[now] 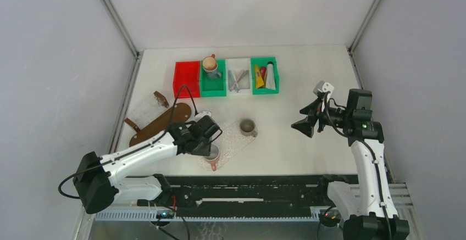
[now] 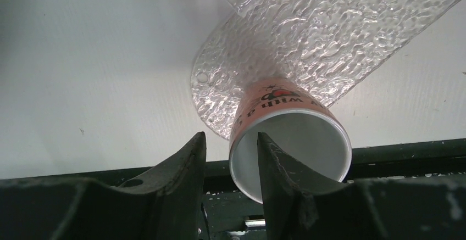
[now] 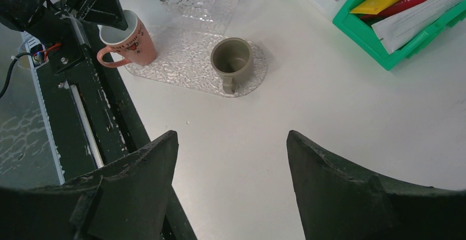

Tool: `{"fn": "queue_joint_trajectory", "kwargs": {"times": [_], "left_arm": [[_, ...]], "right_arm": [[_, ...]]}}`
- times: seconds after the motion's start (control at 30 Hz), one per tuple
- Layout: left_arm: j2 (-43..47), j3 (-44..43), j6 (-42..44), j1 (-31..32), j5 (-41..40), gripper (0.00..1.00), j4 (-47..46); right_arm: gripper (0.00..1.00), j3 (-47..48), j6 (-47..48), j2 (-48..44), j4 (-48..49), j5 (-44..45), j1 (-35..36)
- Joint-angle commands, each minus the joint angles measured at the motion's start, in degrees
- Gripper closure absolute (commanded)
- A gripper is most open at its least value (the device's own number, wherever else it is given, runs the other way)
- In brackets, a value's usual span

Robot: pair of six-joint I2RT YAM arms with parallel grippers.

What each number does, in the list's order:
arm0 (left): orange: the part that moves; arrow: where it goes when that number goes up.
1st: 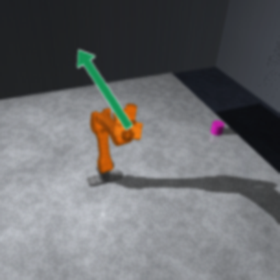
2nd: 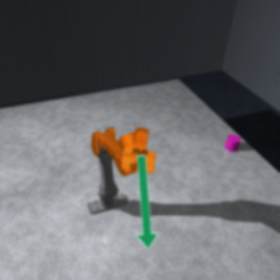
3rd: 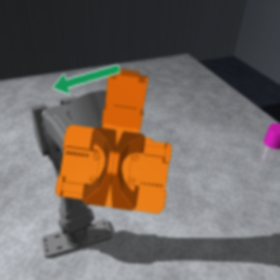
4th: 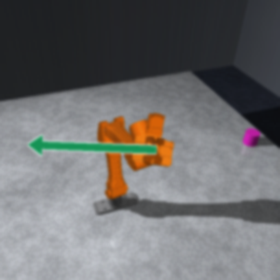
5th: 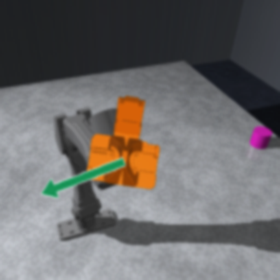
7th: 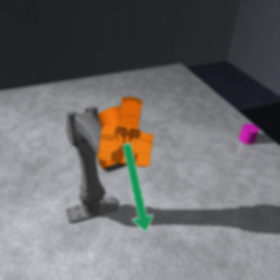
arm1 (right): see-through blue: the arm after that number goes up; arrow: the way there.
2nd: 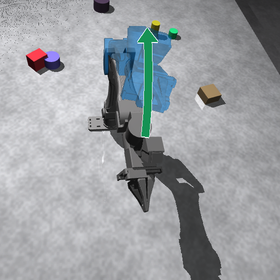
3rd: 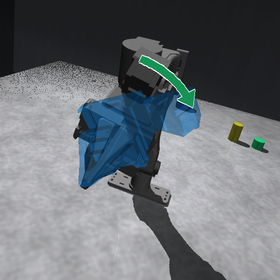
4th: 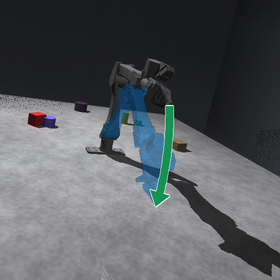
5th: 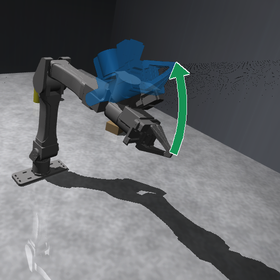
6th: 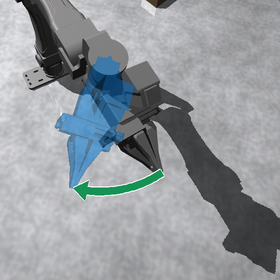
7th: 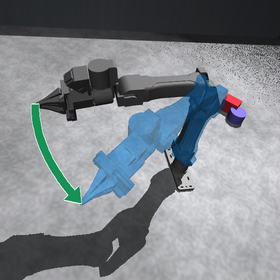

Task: Prepare toiletry sets of a toothbrush and toothpaste on the tray
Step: Place the cup on the tray.

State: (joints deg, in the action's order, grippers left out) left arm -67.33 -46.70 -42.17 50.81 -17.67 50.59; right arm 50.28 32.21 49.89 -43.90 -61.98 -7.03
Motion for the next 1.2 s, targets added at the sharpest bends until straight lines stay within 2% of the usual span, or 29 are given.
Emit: {"fn": "queue_joint_trajectory", "kwargs": {"times": [0.0,0.2,0.33,0.53,0.63,0.73,0.9,1.17], "left_arm": [[3.3,-4.1,-0.4,-0.4,-1.2,0.56,2.2],[8.2,-6.7,3.2,-0.4,-2.7,0.56,1.8],[11.9,-7.2,9.9,-0.9,-0.8,0.55,-6.0],[16.8,-4.7,17.6,-2.9,0.9,0.26,-26.2],[18.0,-2.7,18.9,-5.1,3.5,0.2,-36.4],[17.1,-3.1,18.8,-8.3,6.9,0.19,-41.1],[13.1,-6.4,18.2,-14.5,12.4,0.19,-42.6],[5.1,-10.1,13.6,-25.9,20.3,0.2,-50.2]], "right_arm": [[0.2,-0.3,0.2,-0.9,1.5,-0.7,0.3],[0.2,-0.3,0.2,-1.2,1.5,-0.8,0.5],[0.2,-0.3,0.3,-1.3,1.6,-0.7,0.8],[0.2,-0.4,0.2,-1.8,1.6,-0.8,0.9],[0.19,-0.3,0.3,-2.2,1.6,-0.9,0.9],[0.2,-0.4,0.2,-2.6,1.6,-0.9,1.0],[0.2,-0.4,0.2,-3.2,1.6,-0.9,1.0],[0.2,-0.3,0.3,-3.1,1.8,-0.1,3.2]]}}
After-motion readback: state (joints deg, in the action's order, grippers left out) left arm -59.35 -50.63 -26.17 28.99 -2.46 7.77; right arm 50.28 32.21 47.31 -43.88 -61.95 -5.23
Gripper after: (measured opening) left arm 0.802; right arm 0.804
